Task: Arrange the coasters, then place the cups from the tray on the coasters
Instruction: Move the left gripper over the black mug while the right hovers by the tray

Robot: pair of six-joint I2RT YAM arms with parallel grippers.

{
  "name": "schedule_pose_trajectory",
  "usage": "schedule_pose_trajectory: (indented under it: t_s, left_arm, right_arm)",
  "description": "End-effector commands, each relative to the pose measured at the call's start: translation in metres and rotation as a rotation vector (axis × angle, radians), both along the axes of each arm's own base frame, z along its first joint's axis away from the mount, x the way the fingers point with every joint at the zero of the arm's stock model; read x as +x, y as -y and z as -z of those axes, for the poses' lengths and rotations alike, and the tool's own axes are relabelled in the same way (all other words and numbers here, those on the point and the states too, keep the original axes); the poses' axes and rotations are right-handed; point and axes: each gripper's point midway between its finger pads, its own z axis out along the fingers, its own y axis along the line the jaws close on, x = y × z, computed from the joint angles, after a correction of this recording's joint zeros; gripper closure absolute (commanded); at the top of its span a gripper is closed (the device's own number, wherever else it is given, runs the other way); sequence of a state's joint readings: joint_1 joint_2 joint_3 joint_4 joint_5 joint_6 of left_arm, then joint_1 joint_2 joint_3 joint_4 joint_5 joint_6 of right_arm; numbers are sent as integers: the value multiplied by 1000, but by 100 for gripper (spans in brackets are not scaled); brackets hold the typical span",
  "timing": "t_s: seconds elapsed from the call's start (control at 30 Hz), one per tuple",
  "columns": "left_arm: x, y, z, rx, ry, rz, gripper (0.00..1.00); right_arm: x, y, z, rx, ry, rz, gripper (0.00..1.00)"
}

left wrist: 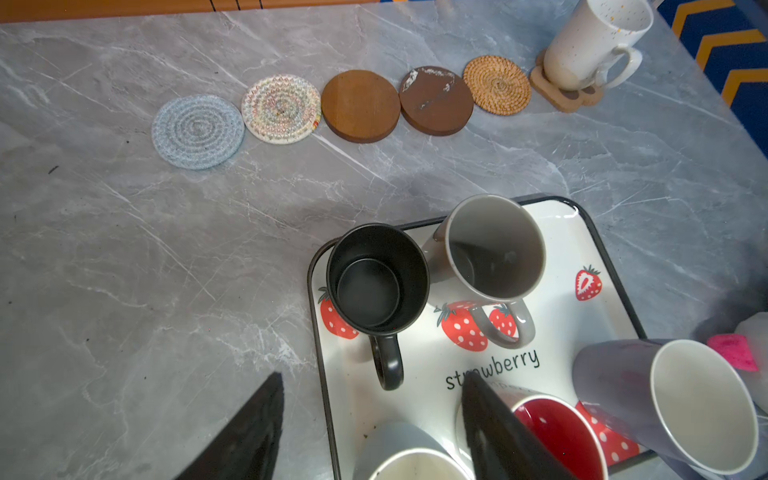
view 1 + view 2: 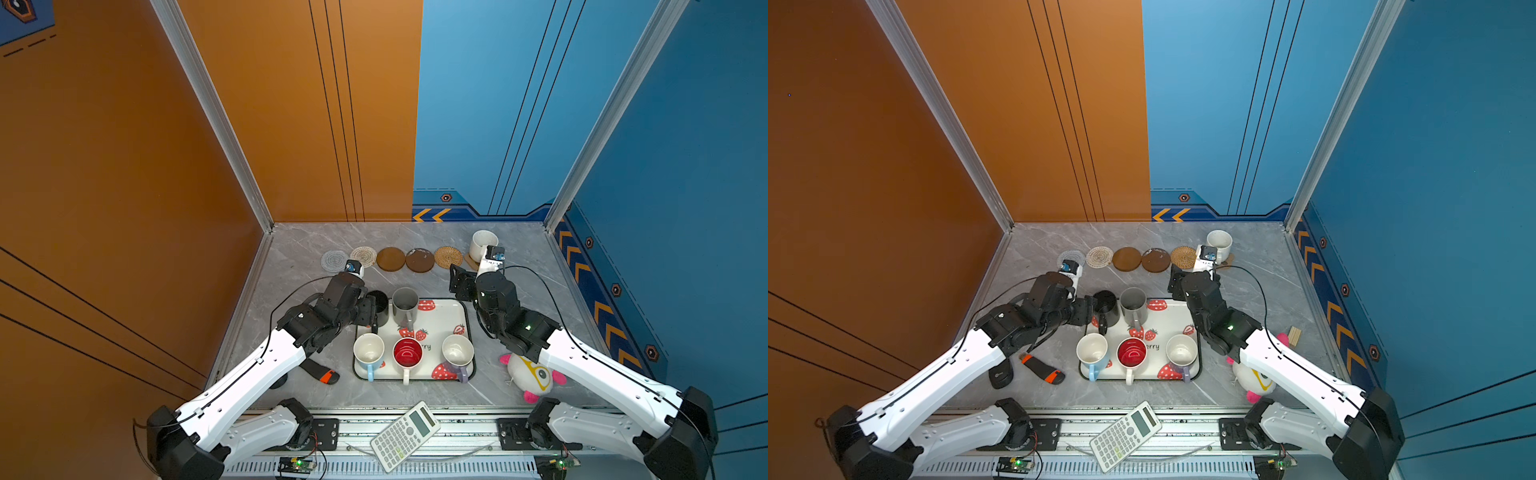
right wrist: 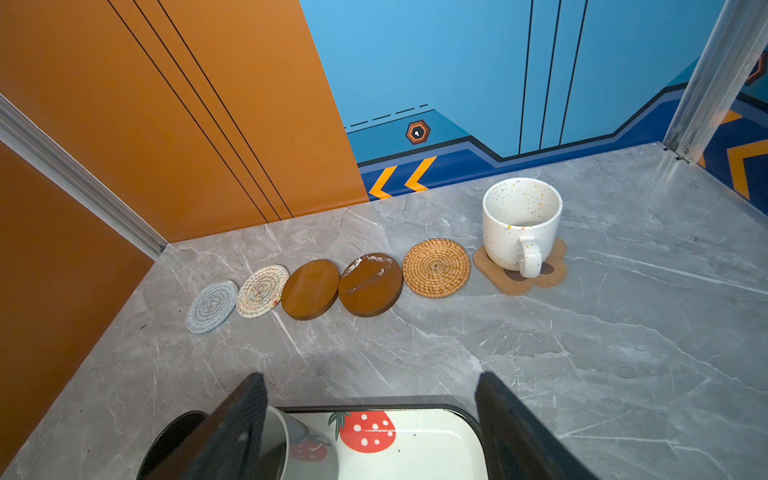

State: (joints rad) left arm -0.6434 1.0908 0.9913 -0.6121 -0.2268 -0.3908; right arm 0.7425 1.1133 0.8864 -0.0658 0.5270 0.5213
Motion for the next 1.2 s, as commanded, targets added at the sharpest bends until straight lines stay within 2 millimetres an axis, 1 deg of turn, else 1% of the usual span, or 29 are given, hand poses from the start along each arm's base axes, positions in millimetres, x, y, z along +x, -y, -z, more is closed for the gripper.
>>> schedule_pose_trajectory:
  t_s: [0.0, 0.07, 0.1, 0.3, 0.47, 0.77, 0.97, 1.17]
  left_arm:
    - [-6, 7, 9, 24, -63, 27, 31]
    - [-7, 9, 18, 51, -90, 35, 31]
    - [-3, 12, 11, 46, -80, 36, 31]
    - [0, 16, 32, 97, -155, 38, 32]
    - [1, 19, 43, 114, -190, 44, 31]
    - [0, 27, 58, 123, -245, 71, 31]
    - [1, 27, 71, 147, -278, 69, 31]
    - [3, 25, 91, 164, -337, 54, 32]
  right_arm:
    - [1, -3, -4, 41, 16, -10, 22]
    - [2, -6, -3, 46, 15, -23, 22]
    - [2, -8, -3, 47, 14, -27, 22]
    - [2, -8, 0, 42, 5, -27, 22]
    - [3, -6, 3, 38, 1, -16, 22]
    - [7, -10, 9, 35, -13, -21, 22]
    - [9, -12, 12, 39, -21, -27, 22]
    - [10, -14, 14, 41, -31, -37, 22]
